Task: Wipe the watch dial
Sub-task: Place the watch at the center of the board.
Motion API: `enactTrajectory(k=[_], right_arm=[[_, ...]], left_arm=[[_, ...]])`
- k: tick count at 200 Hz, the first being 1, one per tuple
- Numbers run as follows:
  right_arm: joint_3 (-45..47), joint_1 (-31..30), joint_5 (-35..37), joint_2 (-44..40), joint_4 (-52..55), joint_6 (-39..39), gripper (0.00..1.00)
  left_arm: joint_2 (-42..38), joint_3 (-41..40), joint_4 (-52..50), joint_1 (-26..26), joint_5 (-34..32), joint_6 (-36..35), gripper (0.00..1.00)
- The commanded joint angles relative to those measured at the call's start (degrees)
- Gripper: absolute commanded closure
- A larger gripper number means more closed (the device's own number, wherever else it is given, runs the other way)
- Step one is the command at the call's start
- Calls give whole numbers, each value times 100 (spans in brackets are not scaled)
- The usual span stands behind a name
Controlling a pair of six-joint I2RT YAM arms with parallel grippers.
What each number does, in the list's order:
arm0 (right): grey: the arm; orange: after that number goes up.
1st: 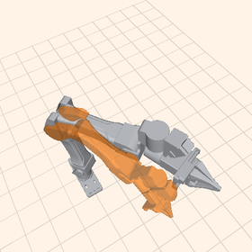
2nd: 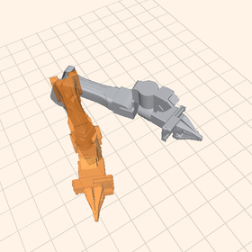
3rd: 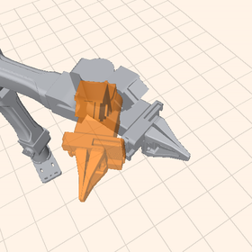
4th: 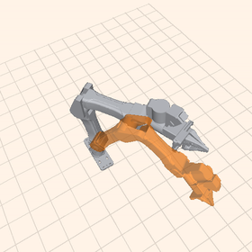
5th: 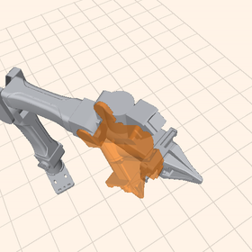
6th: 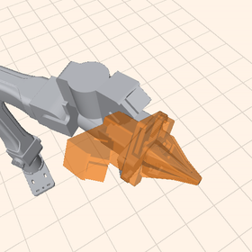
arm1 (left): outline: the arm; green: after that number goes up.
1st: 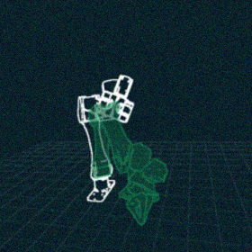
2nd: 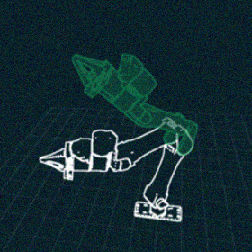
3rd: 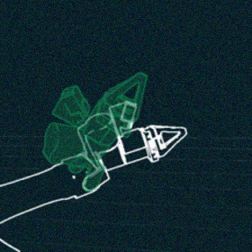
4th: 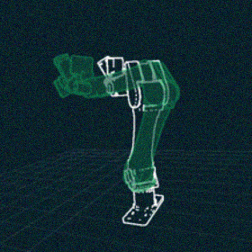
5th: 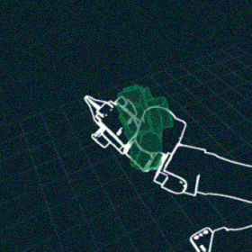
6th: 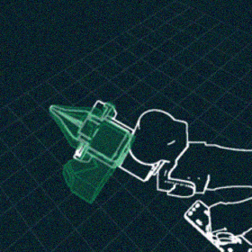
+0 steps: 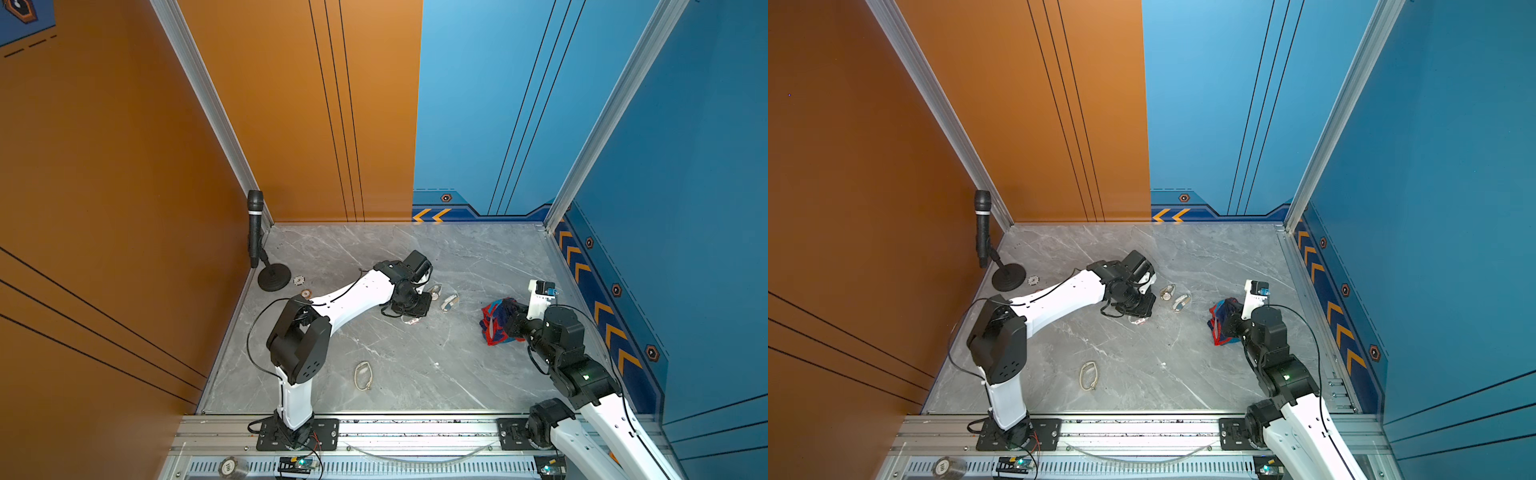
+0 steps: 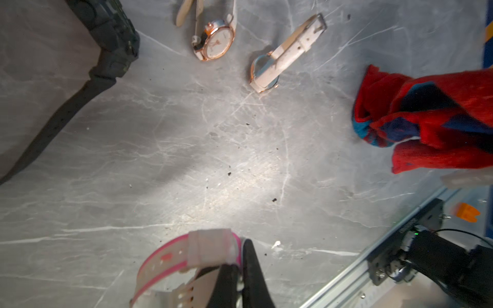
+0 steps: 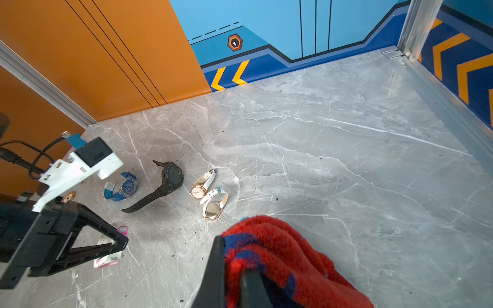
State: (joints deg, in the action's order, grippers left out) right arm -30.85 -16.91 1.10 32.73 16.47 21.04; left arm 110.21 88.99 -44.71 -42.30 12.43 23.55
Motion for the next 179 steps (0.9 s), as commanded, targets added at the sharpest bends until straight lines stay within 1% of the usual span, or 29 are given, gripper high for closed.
enactTrajectory(k=[1, 54, 86, 119, 156, 179], right_arm=[[-76, -49, -185, 39, -329, 125, 100], [-13, -63, -116, -31, -329, 129, 100], [8, -59, -110, -42, -351, 120, 100], [19, -60, -97, -80, -331, 123, 100], [35, -58, -99, -139, -310, 129, 100], [35, -59, -129, -164, -274, 140, 100]], left_arm=[[435, 467, -546, 42, -165, -472, 100], [1439, 1613, -936, 39, -229, -649, 100], [1789, 1949, -978, 77, -146, -668, 91], [1972, 2117, -974, 97, -93, -659, 88], [1977, 2217, -962, 91, -13, -644, 75], [1893, 2241, -962, 82, 29, -615, 62]])
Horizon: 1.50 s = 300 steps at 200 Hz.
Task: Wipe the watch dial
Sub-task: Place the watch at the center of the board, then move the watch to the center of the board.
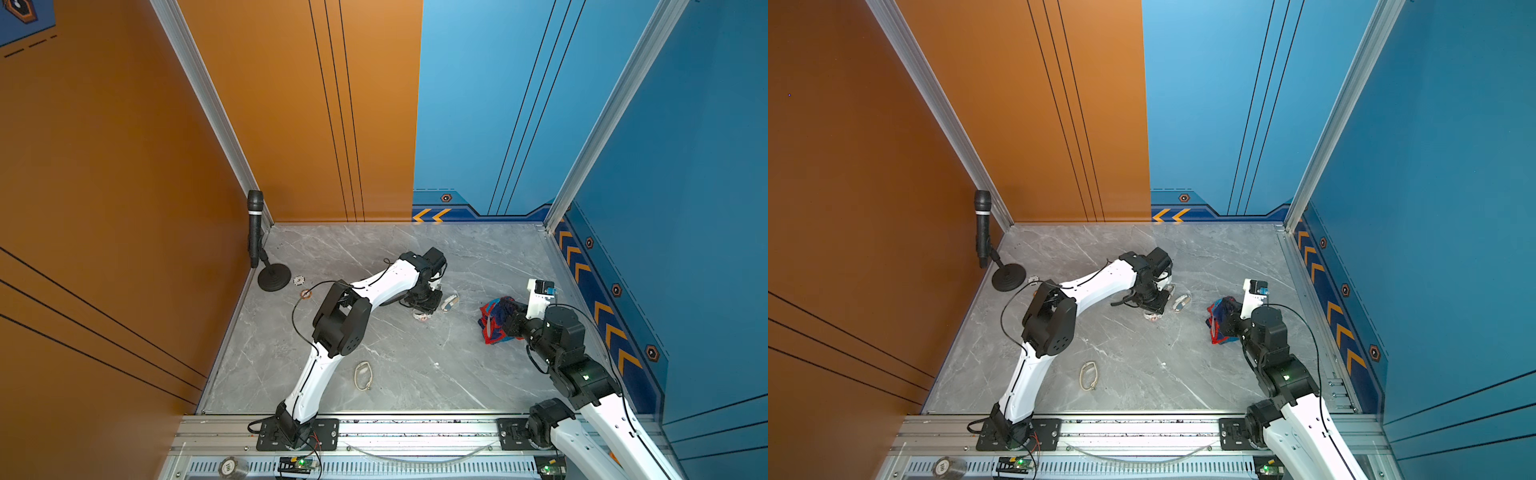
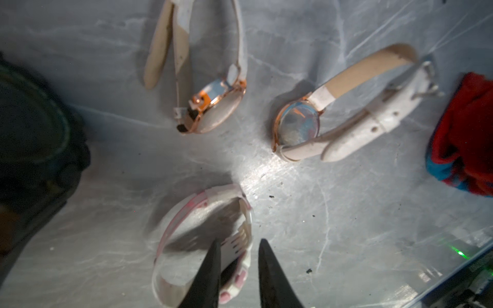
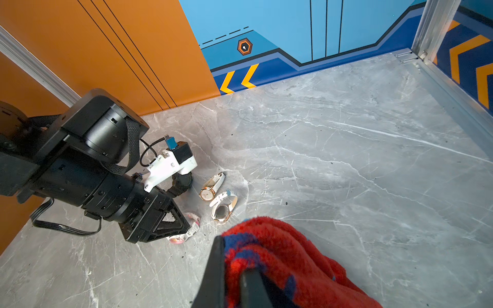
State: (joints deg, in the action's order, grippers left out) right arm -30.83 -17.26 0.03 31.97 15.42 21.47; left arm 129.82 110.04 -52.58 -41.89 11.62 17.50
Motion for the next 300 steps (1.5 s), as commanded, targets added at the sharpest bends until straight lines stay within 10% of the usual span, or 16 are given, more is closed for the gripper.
enactTrajectory(k=[1, 63, 192, 251, 300], right_arm=[[33, -24, -21, -86, -165, 95, 100], [84, -49, -211, -152, -123, 234, 100], [26, -1178, -292, 350, -117, 375, 100], [-123, -1579, -298, 791, -276, 375, 100], [14, -1621, -304, 741, -367, 258, 100]], left_arm=[[-69, 138, -175, 36, 111, -9, 61], [-1054, -249, -168, -148, -187, 89, 49], [-4935, -4690, 758, -1325, -1860, 2889, 48], [-6559, -6548, 976, -793, -1787, 3744, 54], [-6408, -6782, 1076, -761, -1675, 3883, 56]])
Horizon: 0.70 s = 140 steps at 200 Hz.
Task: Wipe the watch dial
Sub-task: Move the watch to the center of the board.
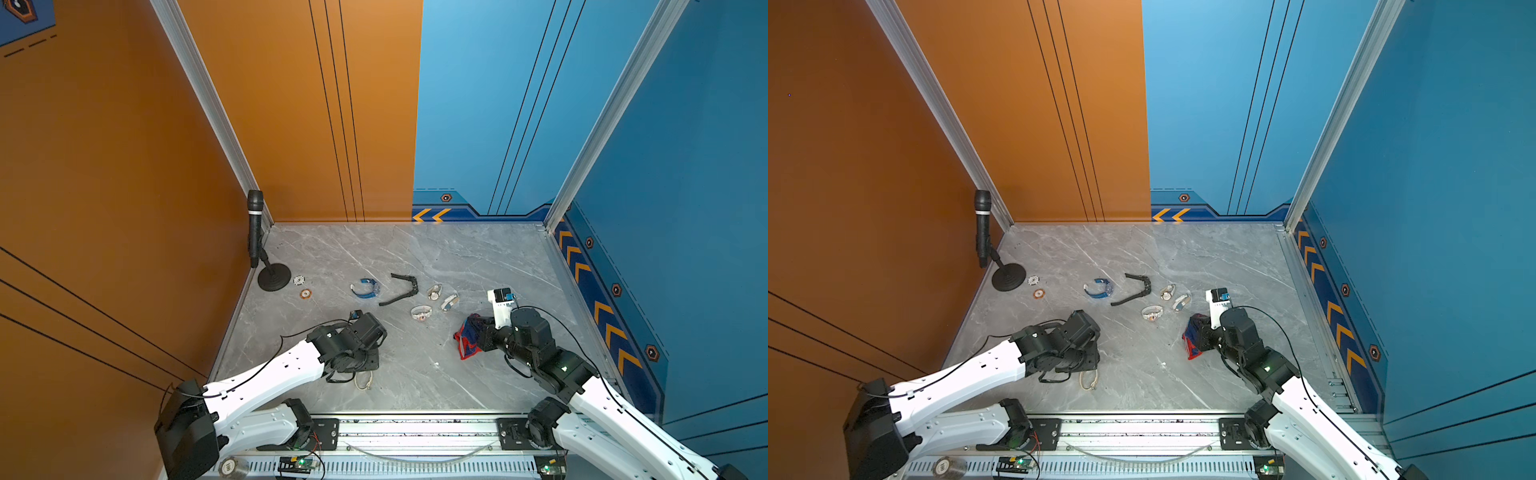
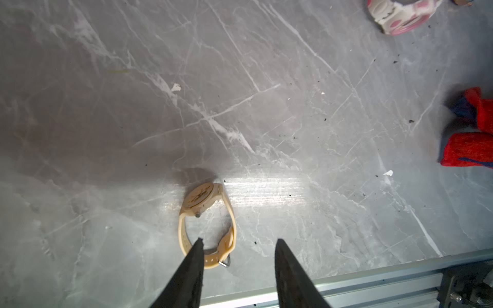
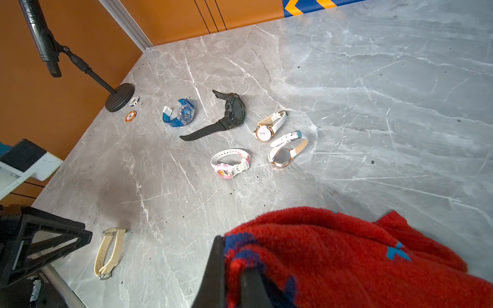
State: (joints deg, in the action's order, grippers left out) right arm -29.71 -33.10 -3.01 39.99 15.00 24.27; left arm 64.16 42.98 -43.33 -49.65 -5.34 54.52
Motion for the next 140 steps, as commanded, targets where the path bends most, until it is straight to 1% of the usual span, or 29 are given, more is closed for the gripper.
enactTrajectory(k=[1, 33, 56, 89, 113, 140], right_arm=[[-92, -42, -4, -57, -333, -25, 100], [-145, -37, -51, 115, -376, -137, 100], [-124, -25, -65, 189, -405, -195, 100], [-1, -6, -29, 171, -499, -177, 100], [12, 31, -35, 168, -491, -202, 100], [77, 85, -67, 220, -546, -202, 100]], left_arm=[[171, -74, 159, 16, 18, 181, 56], [542, -158, 526, 69, 156, 186, 58], [788, -132, 554, 77, 226, 182, 60], [965, -145, 628, 107, 239, 154, 63], [1152, -96, 633, 102, 272, 129, 64], [1180, -191, 633, 78, 229, 137, 65]])
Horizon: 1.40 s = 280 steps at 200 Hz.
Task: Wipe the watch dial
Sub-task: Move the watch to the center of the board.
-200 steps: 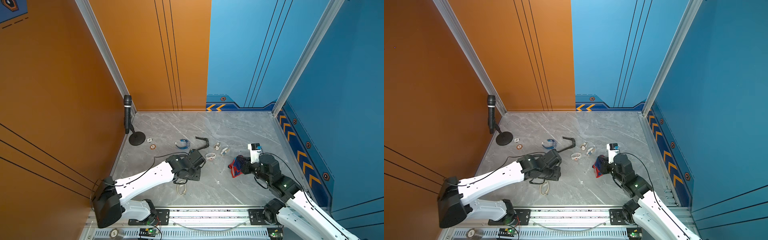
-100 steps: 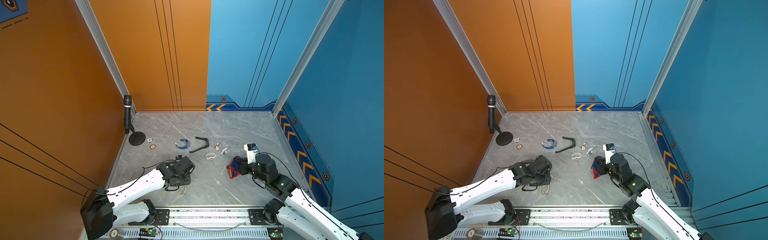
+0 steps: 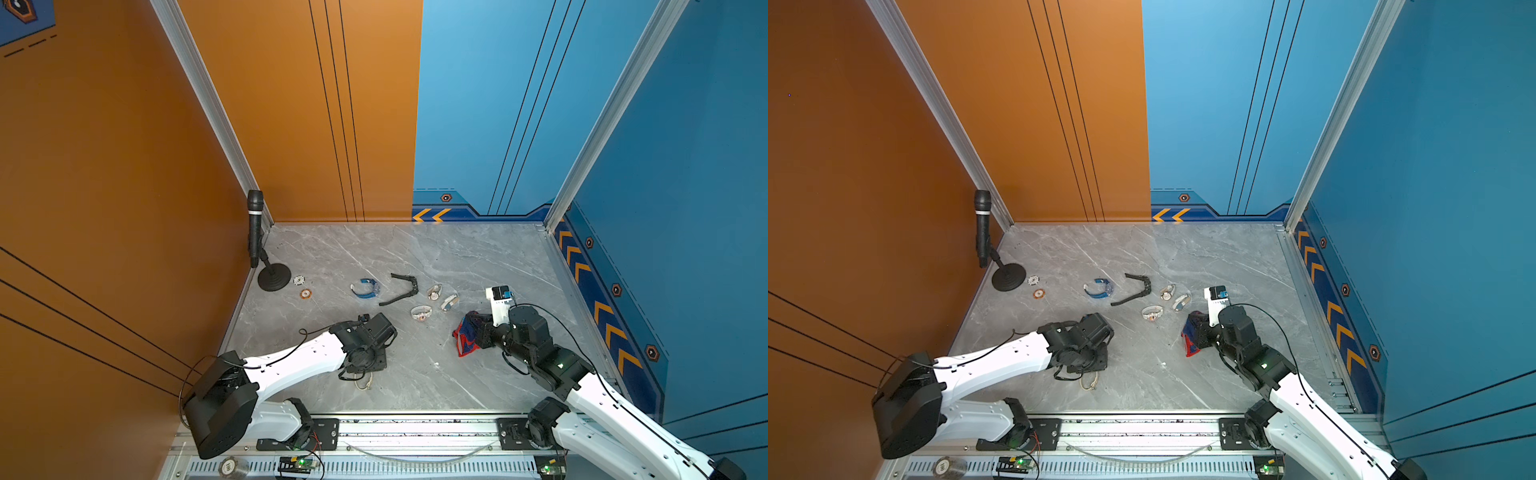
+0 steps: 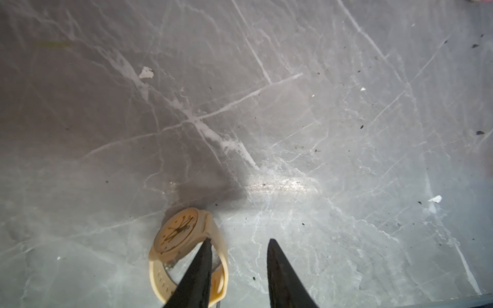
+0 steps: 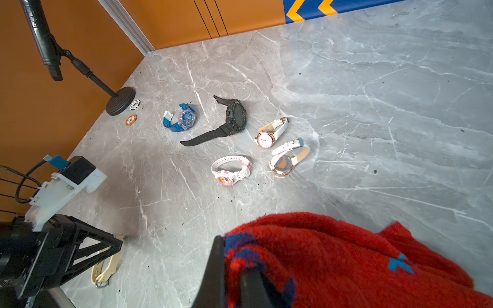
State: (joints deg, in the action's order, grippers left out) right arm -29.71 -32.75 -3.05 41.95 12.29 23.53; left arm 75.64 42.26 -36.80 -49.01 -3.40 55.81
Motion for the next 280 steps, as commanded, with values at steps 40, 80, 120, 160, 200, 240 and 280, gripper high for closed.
enactTrajectory(k=[40, 80, 120, 160, 200, 240, 280], right_arm=[[180, 59, -116, 154, -487, -56, 100], [193, 111, -253, 372, -652, -103, 100], [211, 160, -317, 465, -755, -103, 100], [255, 166, -298, 396, -761, -50, 100], [216, 173, -119, 246, -604, -82, 100], [-6, 522, 127, 93, -29, -164, 100], [-30, 674, -108, 19, 91, -138, 100]], left_arm=[[83, -174, -12, 40, -28, 25, 65], [253, -159, 38, 26, -54, 35, 65], [626, -29, 66, 73, -92, -129, 71], [992, 265, 75, -2, -227, -548, 96], [1672, 1296, -36, -715, -140, -2019, 100], [2279, 1969, -182, -1322, 569, -4152, 100], [2428, 1895, -172, -1499, 799, -5563, 100]])
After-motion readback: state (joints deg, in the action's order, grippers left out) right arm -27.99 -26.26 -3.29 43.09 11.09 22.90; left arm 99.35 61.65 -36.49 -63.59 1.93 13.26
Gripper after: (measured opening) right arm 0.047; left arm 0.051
